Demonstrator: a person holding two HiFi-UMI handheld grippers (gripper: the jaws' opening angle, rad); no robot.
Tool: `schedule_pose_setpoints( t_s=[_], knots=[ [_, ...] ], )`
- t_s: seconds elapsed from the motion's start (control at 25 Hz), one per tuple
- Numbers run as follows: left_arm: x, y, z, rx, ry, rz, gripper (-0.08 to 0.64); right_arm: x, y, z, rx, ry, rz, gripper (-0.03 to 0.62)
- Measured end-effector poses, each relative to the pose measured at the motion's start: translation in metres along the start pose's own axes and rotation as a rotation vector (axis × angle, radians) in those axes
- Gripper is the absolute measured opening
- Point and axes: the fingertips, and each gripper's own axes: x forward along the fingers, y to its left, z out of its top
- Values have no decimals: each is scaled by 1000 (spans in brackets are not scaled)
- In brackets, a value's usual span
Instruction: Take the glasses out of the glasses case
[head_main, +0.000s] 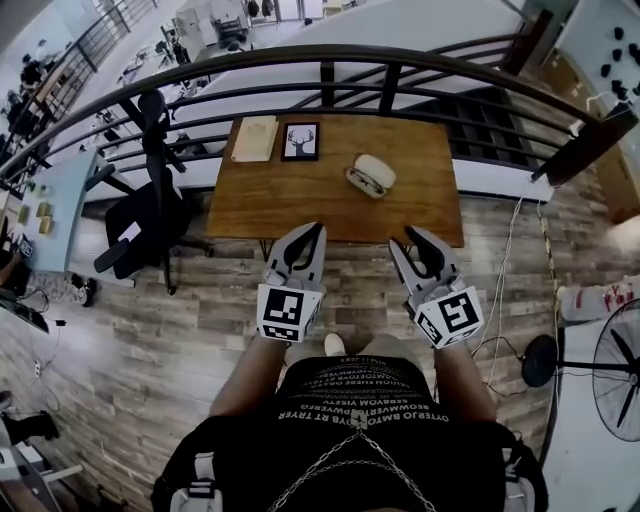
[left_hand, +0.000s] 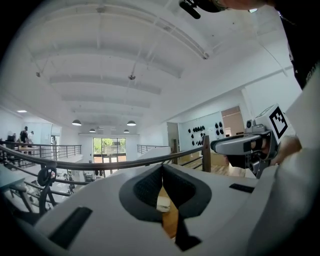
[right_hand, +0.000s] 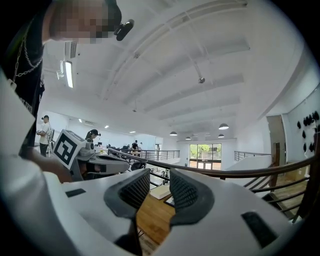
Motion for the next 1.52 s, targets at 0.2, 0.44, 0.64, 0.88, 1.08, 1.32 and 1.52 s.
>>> schedule_pose_setpoints(
  t_s=[0.2, 0.44, 0.64, 0.88, 1.08, 1.32, 1.52],
  knots=[
    [8, 5, -1, -11, 2, -3, 26, 2, -7, 0, 3, 2, -16, 115],
    [21, 8, -4, -17, 12, 1, 26, 11, -20, -9, 13, 16, -14, 115],
    [39, 13, -4, -20, 19, 9, 26, 28, -35, -4, 7, 7, 3, 115],
    [65, 21, 0, -20, 9, 36, 26, 44, -60, -8, 9, 10, 26, 115],
    [89, 25, 2, -19, 7, 42, 26, 61, -78, -9, 11, 13, 45, 115],
    [121, 29, -2, -29, 29, 45, 26, 78, -108, -14, 21, 22, 54, 115],
    [142, 37, -1, -36, 35, 48, 26, 92, -124, -16, 29, 28, 61, 115]
  ],
)
